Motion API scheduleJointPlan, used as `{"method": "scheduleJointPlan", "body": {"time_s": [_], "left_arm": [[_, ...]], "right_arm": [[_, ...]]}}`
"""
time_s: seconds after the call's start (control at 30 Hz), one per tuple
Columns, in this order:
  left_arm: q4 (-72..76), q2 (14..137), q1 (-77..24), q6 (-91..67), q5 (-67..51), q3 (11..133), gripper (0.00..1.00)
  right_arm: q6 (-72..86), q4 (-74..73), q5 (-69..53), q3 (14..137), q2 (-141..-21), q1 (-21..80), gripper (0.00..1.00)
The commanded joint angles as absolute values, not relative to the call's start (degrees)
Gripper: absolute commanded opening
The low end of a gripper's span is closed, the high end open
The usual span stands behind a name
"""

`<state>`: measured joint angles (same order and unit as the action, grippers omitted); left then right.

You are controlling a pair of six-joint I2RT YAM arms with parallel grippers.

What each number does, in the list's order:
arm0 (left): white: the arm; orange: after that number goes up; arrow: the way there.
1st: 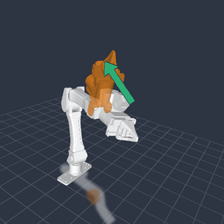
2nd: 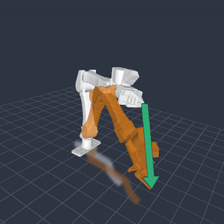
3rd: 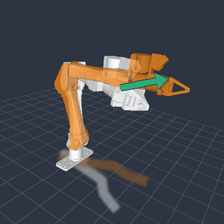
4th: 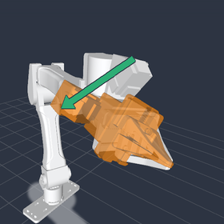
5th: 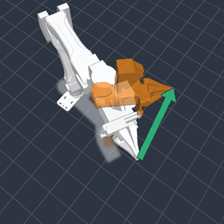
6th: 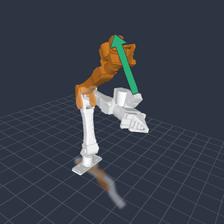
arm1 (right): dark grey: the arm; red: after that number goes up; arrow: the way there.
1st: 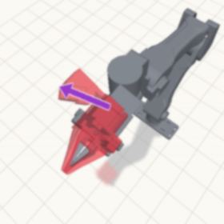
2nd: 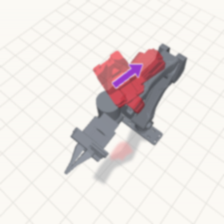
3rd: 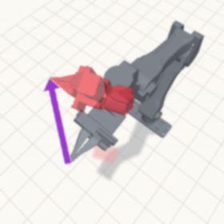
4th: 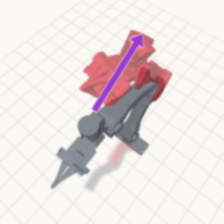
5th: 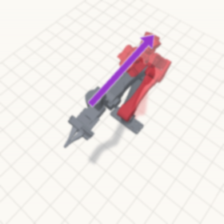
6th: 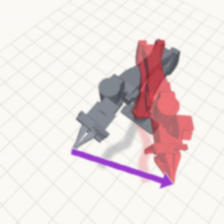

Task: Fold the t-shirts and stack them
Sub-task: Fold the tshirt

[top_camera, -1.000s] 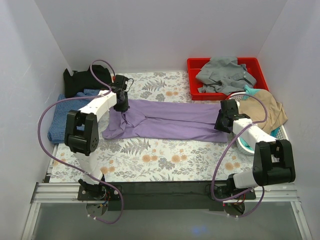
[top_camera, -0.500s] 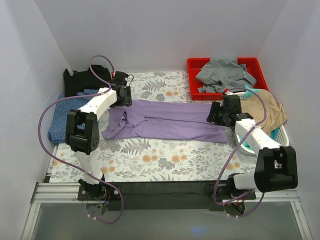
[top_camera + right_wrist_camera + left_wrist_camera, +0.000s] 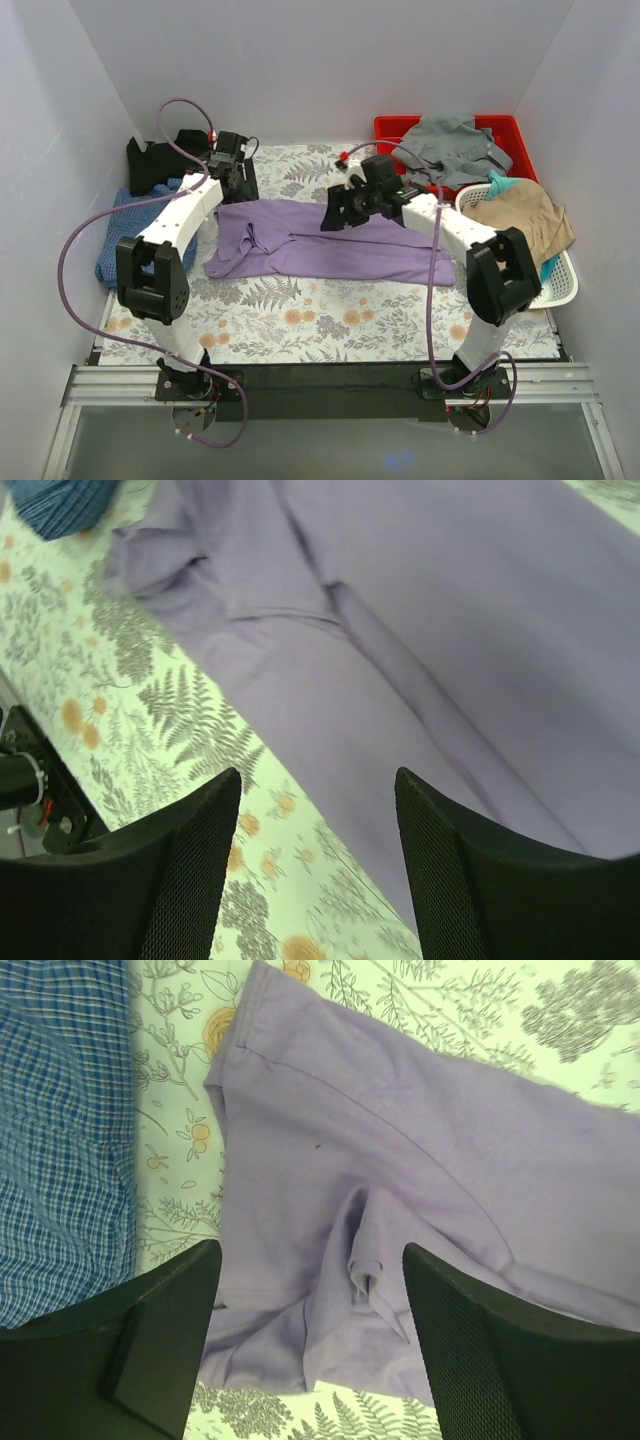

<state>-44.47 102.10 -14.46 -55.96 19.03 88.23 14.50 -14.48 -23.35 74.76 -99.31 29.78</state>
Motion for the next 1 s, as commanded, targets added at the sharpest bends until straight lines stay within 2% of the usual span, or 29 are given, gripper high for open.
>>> {"method": "scheduleJointPlan", "body": {"time_s": [0.0, 0.03, 0.13, 0.3, 0.37, 0.4, 0.43, 0.5, 0.7, 0.9, 0.97], "left_arm": [[-45.9, 93.8, -13.5, -60.5, 19.4, 87.6, 0.75], [-45.1, 91.4, -13.1, -62.5, 20.7, 86.1, 0.83], [-42.7, 88.2, -8.5, -66.3, 17.3, 82.7, 0.87], [-42.3, 84.7, -5.6, -69.1, 7.8, 78.1, 0.88], [-41.3, 81.6, -5.6, -71.0, 0.9, 72.1, 0.86], [-38.5, 80.3, -5.7, -71.6, -6.5, 69.5, 0.84], [-36.2, 78.4, -5.9, -71.9, -10.2, 62.9, 0.83], [-32.5, 74.0, -6.5, -73.5, -13.3, 57.7, 0.83], [-31.8, 67.6, -6.8, -72.9, -11.5, 50.3, 0.79], [-29.5, 67.8, -6.9, -71.6, -6.1, 49.1, 0.77], [-28.4, 68.2, -6.9, -70.8, -3.0, 48.7, 0.74]], "right_arm": [[11.5, -15.5, -28.0, 82.2, -103.4, 34.6, 0.69], [10.9, -15.8, -27.2, 83.6, -105.9, 35.5, 0.7], [7.0, -16.2, -24.6, 87.9, -110.6, 38.3, 0.7], [5.0, -17.1, -18.9, 93.2, -116.5, 40.3, 0.7], [5.7, -17.1, -14.4, 94.5, -117.3, 40.2, 0.7], [5.8, -17.1, -12.9, 94.4, -117.0, 40.1, 0.7], [5.7, -17.1, -10.9, 94.0, -116.5, 40.0, 0.7], [5.7, -17.1, -10.1, 93.3, -115.2, 39.4, 0.7], [6.4, -17.3, -8.4, 89.4, -111.5, 38.0, 0.7], [6.8, -17.3, -8.3, 86.3, -108.6, 37.4, 0.71], [7.1, -17.2, -8.3, 85.4, -108.2, 37.4, 0.71]]}}
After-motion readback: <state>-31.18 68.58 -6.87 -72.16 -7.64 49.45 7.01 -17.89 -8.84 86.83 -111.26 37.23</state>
